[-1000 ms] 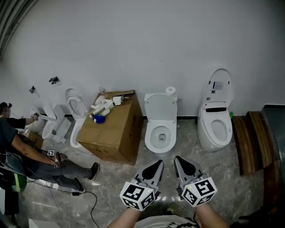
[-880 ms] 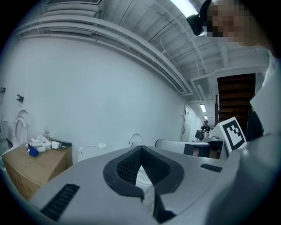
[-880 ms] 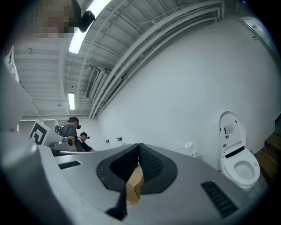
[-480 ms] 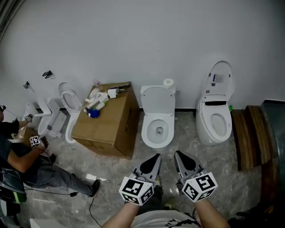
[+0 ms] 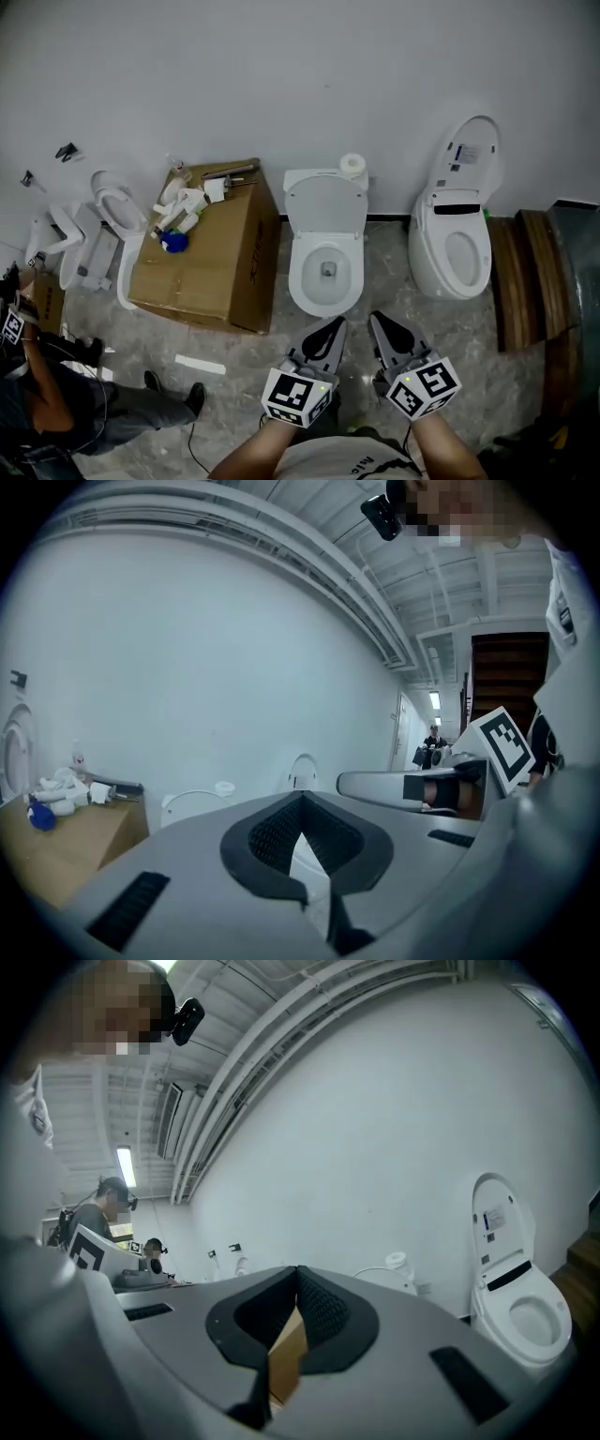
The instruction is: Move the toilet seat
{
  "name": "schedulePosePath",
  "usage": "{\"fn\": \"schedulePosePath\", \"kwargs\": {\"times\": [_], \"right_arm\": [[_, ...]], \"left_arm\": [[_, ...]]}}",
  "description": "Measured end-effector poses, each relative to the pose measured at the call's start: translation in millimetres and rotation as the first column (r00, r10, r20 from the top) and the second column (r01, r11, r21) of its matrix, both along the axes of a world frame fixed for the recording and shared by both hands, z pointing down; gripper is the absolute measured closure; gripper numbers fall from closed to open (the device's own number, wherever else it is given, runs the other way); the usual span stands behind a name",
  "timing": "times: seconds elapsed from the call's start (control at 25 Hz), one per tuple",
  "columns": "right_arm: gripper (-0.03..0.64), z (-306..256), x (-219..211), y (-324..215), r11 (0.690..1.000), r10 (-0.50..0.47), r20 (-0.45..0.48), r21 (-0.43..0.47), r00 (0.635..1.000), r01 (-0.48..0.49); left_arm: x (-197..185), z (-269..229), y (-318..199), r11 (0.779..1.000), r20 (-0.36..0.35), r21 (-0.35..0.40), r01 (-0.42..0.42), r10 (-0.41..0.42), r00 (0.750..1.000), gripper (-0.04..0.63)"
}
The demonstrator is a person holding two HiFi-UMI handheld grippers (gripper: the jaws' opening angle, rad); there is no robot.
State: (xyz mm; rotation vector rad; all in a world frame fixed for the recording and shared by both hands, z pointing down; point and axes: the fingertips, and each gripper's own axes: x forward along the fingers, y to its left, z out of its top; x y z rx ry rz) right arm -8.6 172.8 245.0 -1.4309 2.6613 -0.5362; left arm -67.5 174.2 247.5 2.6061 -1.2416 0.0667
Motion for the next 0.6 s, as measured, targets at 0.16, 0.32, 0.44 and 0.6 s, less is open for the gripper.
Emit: {"fn": "schedulePosePath", "kwargs": {"times": [0.16,0.32,0.44,0.6], "right_arm": [[0.606,19.8,-6.0,-46.7,0.999,0.035,0.020,-0.036,0.999,-0.035],[0.604,45.9,-2.5,-86.6,0.995,0.052,0.044,-0.083,0.998,-0.048],[0.604,75.3,1.9,-108.8,0.991,0.050,0.068,-0.130,0.996,-0.041],[0.604,123.3,14.7,-140.3,0.979,0.057,0.101,-0.203,0.993,-0.036]], "left_arm": [[-8.6,23.6,-50.2,0.999,0.004,-0.021,-0.039,0.040,0.999,0.588],[-8.9,47.4,-93.9,0.997,0.008,-0.029,-0.075,0.075,0.997,0.588],[-8.3,67.3,-117.9,0.996,0.004,-0.048,-0.079,0.079,0.997,0.588],[-0.7,98.7,-148.9,0.994,0.012,-0.076,-0.083,0.084,0.996,0.588]]}}
